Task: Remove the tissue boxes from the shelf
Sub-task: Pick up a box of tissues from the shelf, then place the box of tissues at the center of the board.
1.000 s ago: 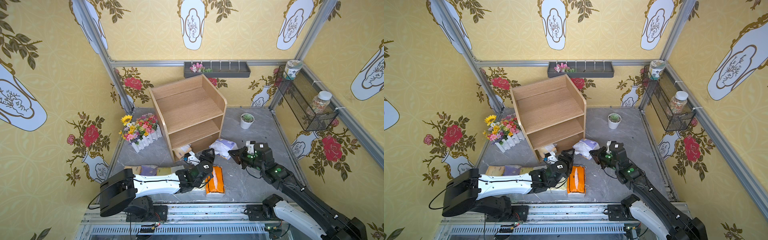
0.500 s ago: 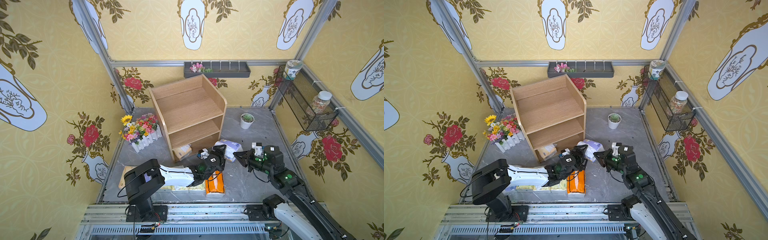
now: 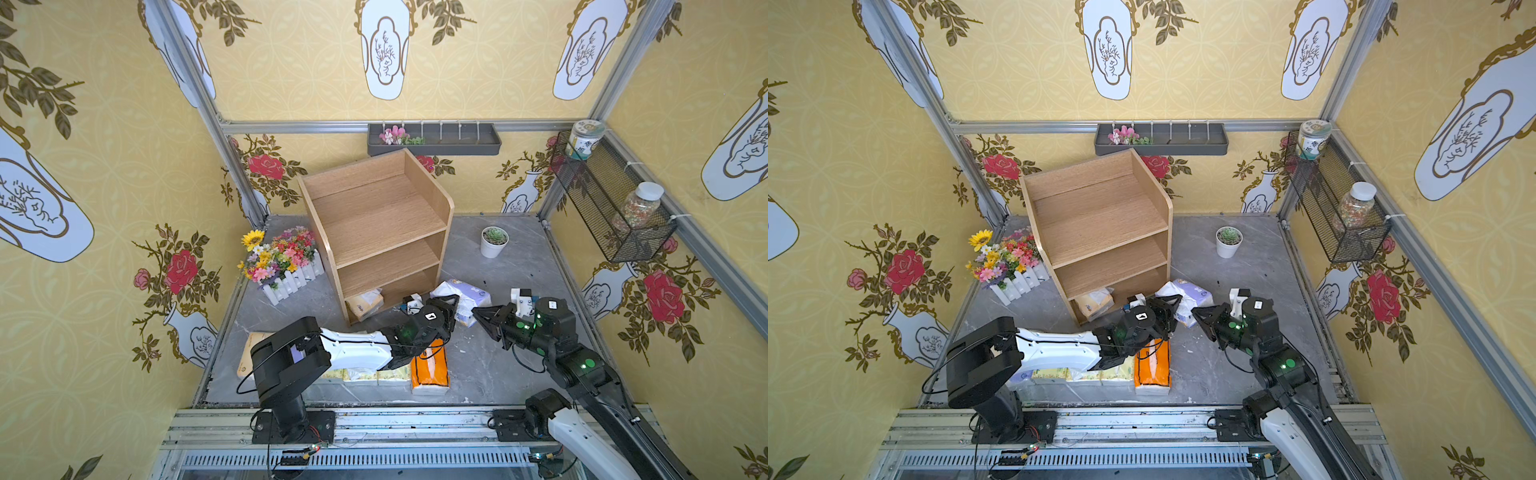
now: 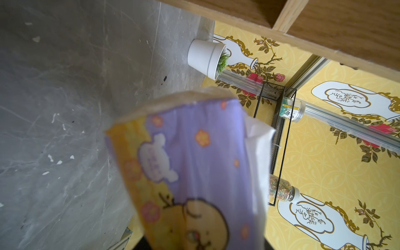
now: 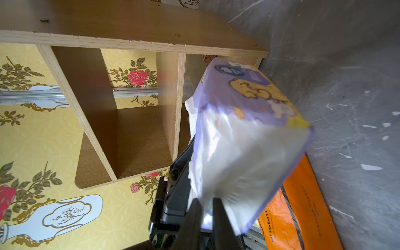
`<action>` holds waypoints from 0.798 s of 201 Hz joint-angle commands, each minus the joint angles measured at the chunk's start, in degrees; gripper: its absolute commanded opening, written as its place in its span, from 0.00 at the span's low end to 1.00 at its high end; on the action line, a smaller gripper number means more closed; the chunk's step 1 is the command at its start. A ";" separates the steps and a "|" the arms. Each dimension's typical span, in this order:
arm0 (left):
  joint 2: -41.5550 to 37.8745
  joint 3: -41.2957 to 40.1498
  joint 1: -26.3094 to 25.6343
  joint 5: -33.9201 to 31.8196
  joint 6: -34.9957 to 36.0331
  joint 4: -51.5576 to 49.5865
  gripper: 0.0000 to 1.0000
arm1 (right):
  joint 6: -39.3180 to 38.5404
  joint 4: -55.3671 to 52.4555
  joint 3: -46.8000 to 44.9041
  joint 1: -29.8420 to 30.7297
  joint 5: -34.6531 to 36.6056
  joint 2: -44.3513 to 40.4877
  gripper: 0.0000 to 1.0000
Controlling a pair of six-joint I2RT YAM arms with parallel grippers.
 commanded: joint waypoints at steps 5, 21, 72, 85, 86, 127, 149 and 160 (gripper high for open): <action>-0.94 1.59 0.06 -0.56 4.51 -3.14 0.35 | -9.39 -12.36 4.41 -0.03 8.01 -1.09 0.76; -1.30 2.76 0.01 0.72 6.74 -6.60 0.35 | -13.88 -18.97 8.54 -0.08 13.97 -1.20 0.90; -3.23 7.89 -2.57 6.02 21.88 -22.56 0.37 | -22.74 -30.44 19.86 -0.05 30.72 -0.81 0.95; -2.81 9.09 -3.34 8.57 25.77 -25.24 0.38 | -23.83 -30.56 20.82 -0.02 32.16 -1.06 0.95; -2.78 9.17 -3.35 8.73 25.94 -25.34 0.38 | -23.85 -30.53 20.83 -0.02 32.22 -1.07 0.95; 1.91 12.75 -4.96 19.46 35.70 -29.93 0.38 | -24.26 -30.06 21.12 -0.10 31.08 -0.34 0.95; 4.59 15.52 -6.75 21.95 39.45 -34.02 0.39 | -23.86 -29.82 20.95 -0.07 30.19 0.24 0.94; 5.53 16.32 -7.40 22.07 40.32 -35.35 0.39 | -23.58 -29.53 20.57 -0.04 30.01 0.20 0.94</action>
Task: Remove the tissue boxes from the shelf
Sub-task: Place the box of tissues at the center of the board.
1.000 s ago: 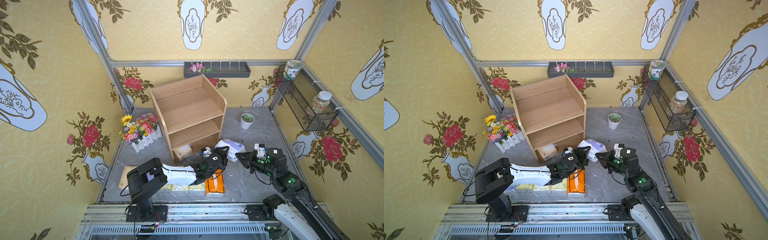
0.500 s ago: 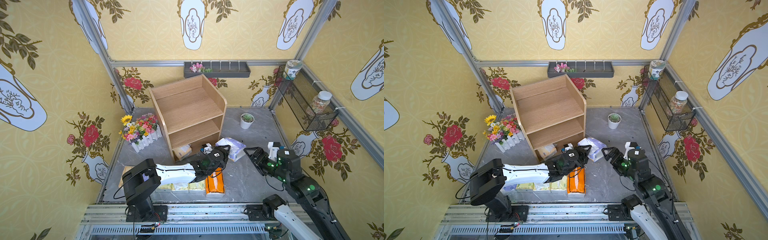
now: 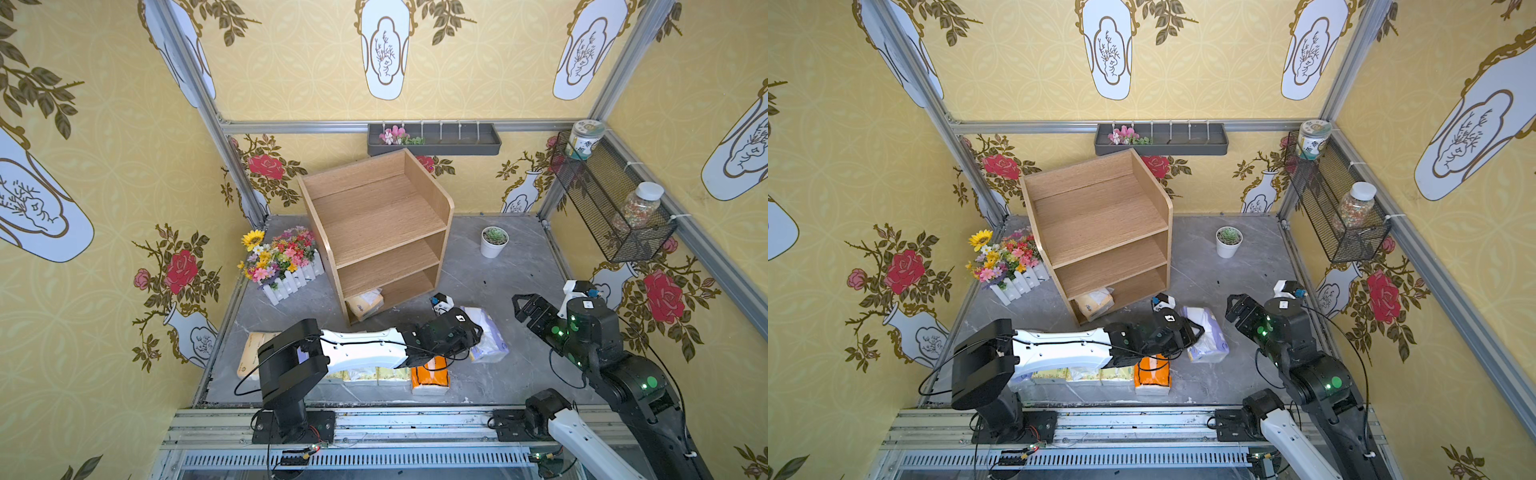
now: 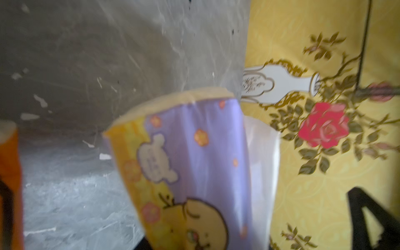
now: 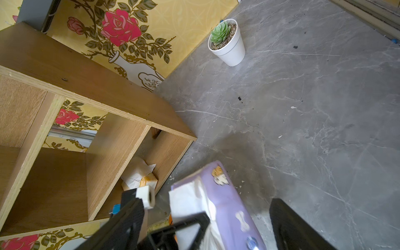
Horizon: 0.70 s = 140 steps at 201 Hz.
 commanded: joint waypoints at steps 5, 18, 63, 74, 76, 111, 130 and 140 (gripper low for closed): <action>2.27 1.74 -1.28 4.00 6.45 -4.49 0.40 | -0.28 -0.22 -0.48 -0.06 -0.20 0.16 0.94; 3.06 1.46 -1.55 3.90 5.82 -4.27 0.40 | 0.01 0.22 -0.90 0.01 -0.52 0.10 0.94; 4.81 0.87 -1.94 3.20 3.09 -4.24 0.42 | 1.32 0.98 -1.90 0.02 -1.83 0.22 0.94; 4.69 0.55 -2.32 2.36 2.66 -4.17 0.45 | 1.64 1.46 -2.40 0.00 -2.21 0.12 0.94; 4.67 0.51 -2.36 2.34 2.52 -4.17 0.47 | 1.71 1.51 -2.47 -0.05 -2.25 0.09 0.94; 3.98 -1.01 -2.94 0.36 0.42 -4.78 0.78 | 2.71 2.22 -4.20 0.02 -3.07 0.55 0.94; 1.57 -0.70 -3.57 -5.46 0.62 -8.05 0.84 | 3.01 2.18 -4.84 0.02 -3.67 1.05 0.94; 0.24 -0.14 -3.75 -8.50 0.80 -10.68 0.86 | 3.02 2.09 -5.17 0.02 -3.91 1.36 0.94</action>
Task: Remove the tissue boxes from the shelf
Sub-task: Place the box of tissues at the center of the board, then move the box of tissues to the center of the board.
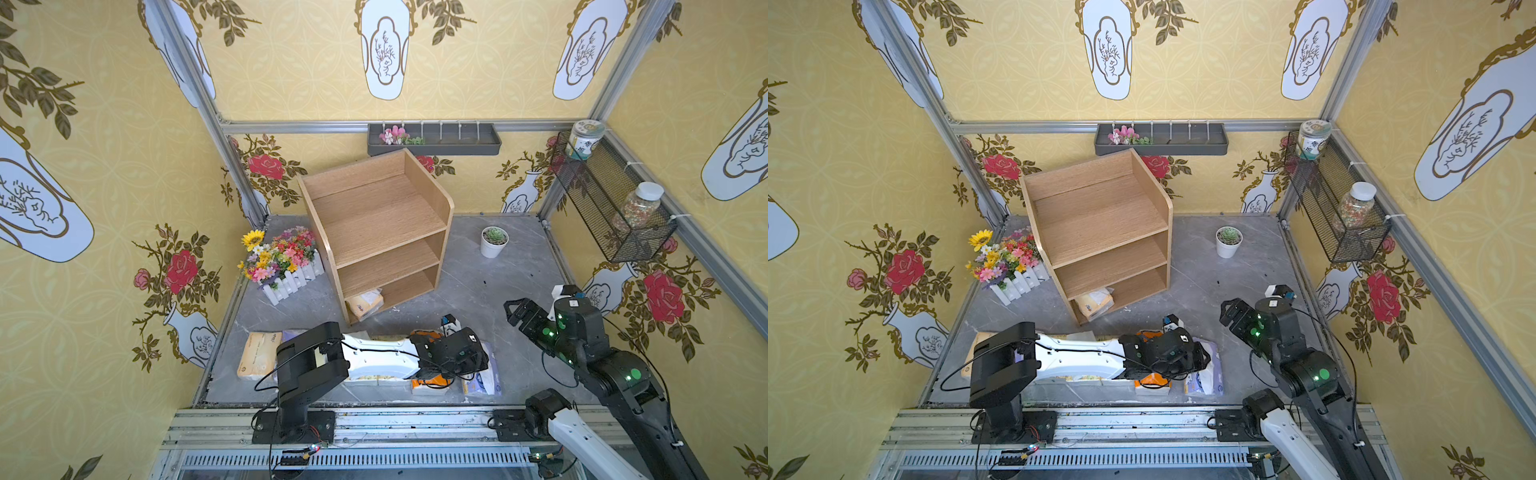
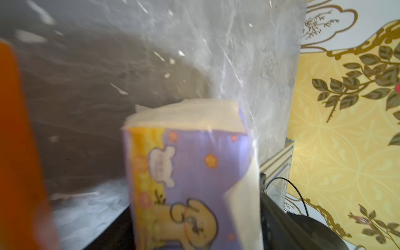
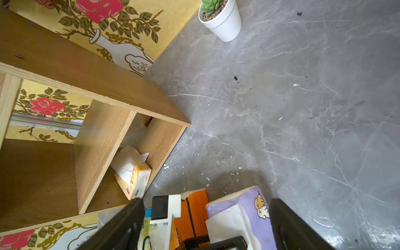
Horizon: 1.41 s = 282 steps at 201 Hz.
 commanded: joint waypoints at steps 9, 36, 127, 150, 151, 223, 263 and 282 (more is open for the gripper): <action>-3.78 0.76 -0.50 -10.44 -0.15 -6.34 0.87 | 0.98 1.52 -0.89 0.02 -1.20 0.99 0.94; -8.63 -0.03 -1.14 -18.37 -1.67 -11.59 0.88 | 1.29 2.20 -2.18 -0.02 -3.64 3.60 0.94; -33.08 -15.00 -1.39 -39.29 -7.89 -8.48 0.85 | -0.57 2.50 -7.74 0.37 -19.72 17.47 0.90; -37.05 -20.35 -1.21 -40.60 -6.05 -0.74 0.84 | -1.03 3.36 -10.24 0.70 -20.73 17.12 0.91; -37.14 -20.48 -1.20 -40.61 -5.92 -0.51 0.84 | -0.99 3.50 -10.38 0.71 -20.84 17.12 0.92; -42.45 -23.85 0.29 -37.70 -2.28 0.56 0.84 | 3.05 20.05 -20.96 0.82 -31.42 18.71 0.94; -46.33 -25.79 0.29 -39.32 -2.98 0.26 0.84 | 4.70 26.75 -23.03 2.09 -34.13 19.24 0.94; -47.13 -25.94 0.25 -40.06 -3.20 -0.63 0.84 | 4.77 29.16 -23.36 2.79 -34.77 20.47 0.94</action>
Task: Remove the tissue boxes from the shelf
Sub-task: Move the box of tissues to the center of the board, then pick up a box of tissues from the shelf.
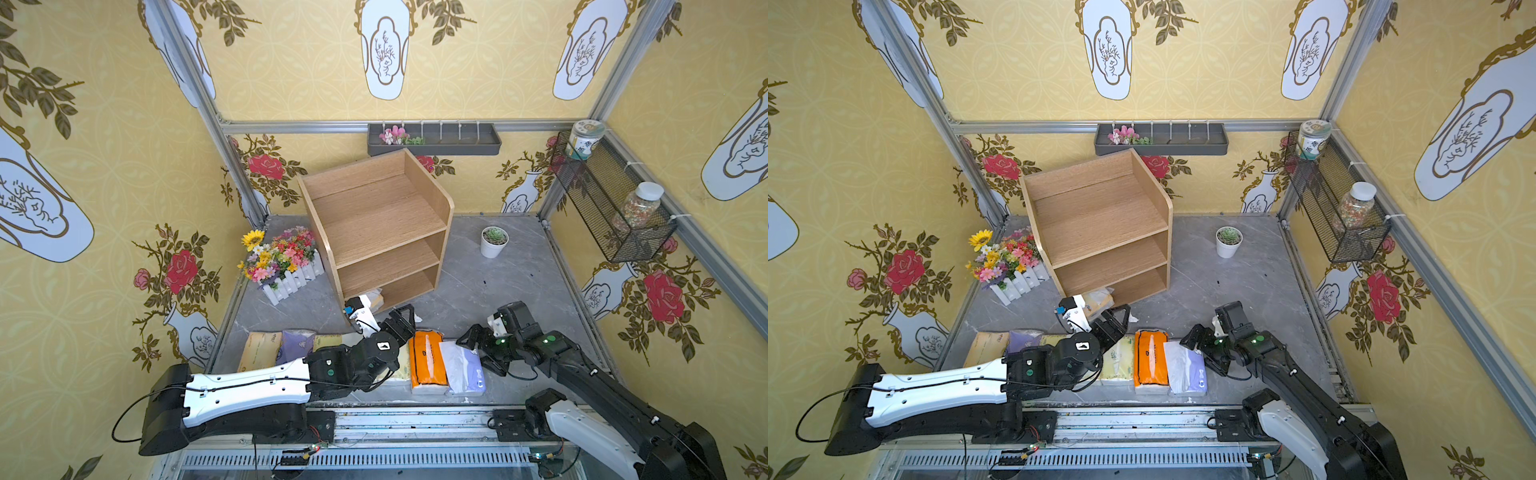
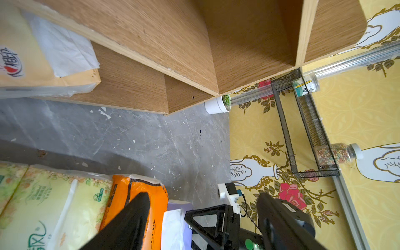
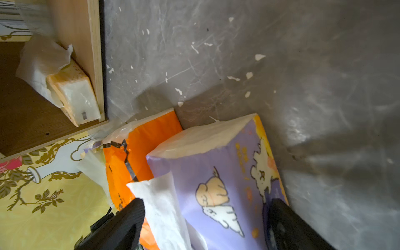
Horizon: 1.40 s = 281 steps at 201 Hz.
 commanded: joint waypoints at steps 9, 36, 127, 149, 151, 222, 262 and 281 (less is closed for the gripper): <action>-1.05 -0.39 0.08 -1.75 0.20 -0.23 0.84 | 0.85 7.97 -0.36 1.32 -2.51 1.81 0.94; -1.74 -0.15 0.08 -2.51 -0.66 -1.73 0.84 | 1.97 11.39 -0.36 4.55 -1.48 3.87 0.94; -5.20 -0.53 0.08 -5.88 -9.79 -12.33 0.82 | 0.36 10.21 3.55 12.34 6.34 7.82 0.94; -5.10 0.41 0.08 -6.18 -15.37 -19.62 0.81 | -4.66 1.56 7.42 12.66 18.26 3.65 0.93; -5.02 0.59 0.08 -6.35 -15.99 -20.68 0.81 | -5.34 0.83 8.14 12.80 19.57 3.52 0.93; -7.35 4.90 1.72 -9.06 -33.93 -55.22 0.78 | -6.35 16.66 13.53 26.33 30.47 3.81 0.80; -13.12 2.34 2.23 -9.48 -35.16 -58.14 0.77 | 3.54 37.28 12.24 32.16 33.03 16.19 0.65; -15.21 1.25 2.37 -9.16 -34.65 -57.67 0.76 | 8.39 46.82 11.31 32.46 33.07 22.05 0.58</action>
